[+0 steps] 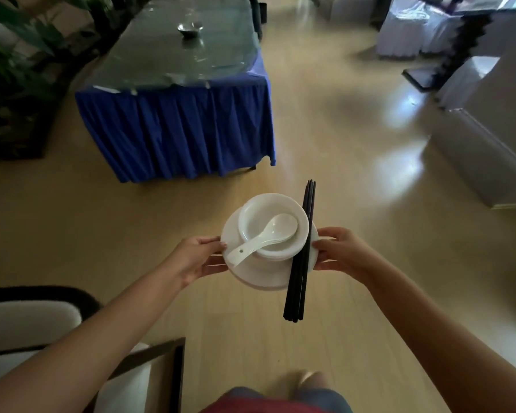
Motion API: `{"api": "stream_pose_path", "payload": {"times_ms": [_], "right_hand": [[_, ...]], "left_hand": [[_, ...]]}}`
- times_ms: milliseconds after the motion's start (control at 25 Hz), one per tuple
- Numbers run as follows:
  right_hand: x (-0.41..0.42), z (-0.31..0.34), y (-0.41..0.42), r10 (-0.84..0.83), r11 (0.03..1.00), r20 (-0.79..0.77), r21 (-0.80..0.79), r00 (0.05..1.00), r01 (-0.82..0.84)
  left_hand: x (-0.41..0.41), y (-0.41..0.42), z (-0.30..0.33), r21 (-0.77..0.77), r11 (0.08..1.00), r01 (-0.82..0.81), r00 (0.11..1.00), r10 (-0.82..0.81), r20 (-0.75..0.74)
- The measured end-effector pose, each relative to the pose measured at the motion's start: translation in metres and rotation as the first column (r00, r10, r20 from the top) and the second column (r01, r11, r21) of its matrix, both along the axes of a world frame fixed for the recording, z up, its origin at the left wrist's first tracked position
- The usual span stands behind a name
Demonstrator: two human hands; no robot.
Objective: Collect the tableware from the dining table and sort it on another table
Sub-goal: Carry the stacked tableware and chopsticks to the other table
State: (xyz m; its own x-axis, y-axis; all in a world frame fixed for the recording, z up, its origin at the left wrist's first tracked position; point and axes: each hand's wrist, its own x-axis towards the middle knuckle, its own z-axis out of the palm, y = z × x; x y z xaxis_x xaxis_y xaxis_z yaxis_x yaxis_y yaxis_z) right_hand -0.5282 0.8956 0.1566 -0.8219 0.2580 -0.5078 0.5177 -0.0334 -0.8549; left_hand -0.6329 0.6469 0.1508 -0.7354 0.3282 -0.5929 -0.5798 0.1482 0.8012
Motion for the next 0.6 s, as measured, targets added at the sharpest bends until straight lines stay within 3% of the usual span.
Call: {"api": "stream_pose_path", "payload": {"times_ms": [600], "right_hand": [[-0.31, 0.006, 0.317, 0.148, 0.988, 0.001, 0.041, 0.989, -0.148]], "left_hand": [[-0.265, 0.301, -0.008, 0.047, 0.995, -0.093, 0.995, 0.094, -0.035]]}}
